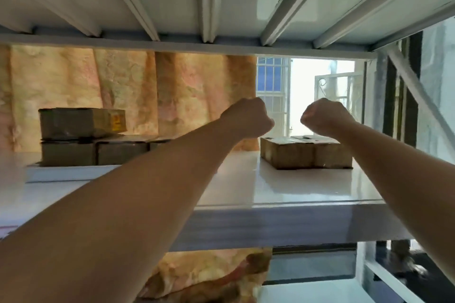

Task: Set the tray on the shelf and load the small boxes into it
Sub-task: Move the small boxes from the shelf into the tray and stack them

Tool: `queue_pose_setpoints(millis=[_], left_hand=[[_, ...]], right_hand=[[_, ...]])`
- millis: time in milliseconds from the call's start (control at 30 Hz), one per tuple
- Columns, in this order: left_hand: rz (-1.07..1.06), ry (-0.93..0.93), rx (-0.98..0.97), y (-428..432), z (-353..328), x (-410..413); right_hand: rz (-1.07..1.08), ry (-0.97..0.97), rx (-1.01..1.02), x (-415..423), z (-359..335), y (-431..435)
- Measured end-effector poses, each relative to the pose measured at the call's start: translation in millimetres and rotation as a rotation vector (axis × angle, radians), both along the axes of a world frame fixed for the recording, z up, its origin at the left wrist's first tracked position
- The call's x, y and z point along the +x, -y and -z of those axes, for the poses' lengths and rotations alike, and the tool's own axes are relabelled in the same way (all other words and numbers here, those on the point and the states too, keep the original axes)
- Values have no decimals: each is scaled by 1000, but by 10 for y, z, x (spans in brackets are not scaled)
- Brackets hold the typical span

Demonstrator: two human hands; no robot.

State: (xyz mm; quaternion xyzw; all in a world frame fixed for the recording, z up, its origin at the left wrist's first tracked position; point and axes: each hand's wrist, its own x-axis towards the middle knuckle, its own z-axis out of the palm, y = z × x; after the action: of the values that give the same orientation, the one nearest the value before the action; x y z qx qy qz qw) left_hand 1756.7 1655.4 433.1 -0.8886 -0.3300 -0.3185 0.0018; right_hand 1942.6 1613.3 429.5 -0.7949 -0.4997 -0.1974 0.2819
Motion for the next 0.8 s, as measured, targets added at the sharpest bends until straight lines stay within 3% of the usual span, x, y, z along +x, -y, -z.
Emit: queue_pose_setpoints(millis=[333, 600, 800], left_hand=[[-121, -248, -116, -103, 210, 1172], [-112, -259, -176, -149, 354, 1123], [-110, -167, -139, -203, 402, 1158]], right_hand=[[-47, -75, -254, 619, 86, -236], [-127, -282, -175, 595, 192, -64], [-172, -426, -148, 578, 258, 42]])
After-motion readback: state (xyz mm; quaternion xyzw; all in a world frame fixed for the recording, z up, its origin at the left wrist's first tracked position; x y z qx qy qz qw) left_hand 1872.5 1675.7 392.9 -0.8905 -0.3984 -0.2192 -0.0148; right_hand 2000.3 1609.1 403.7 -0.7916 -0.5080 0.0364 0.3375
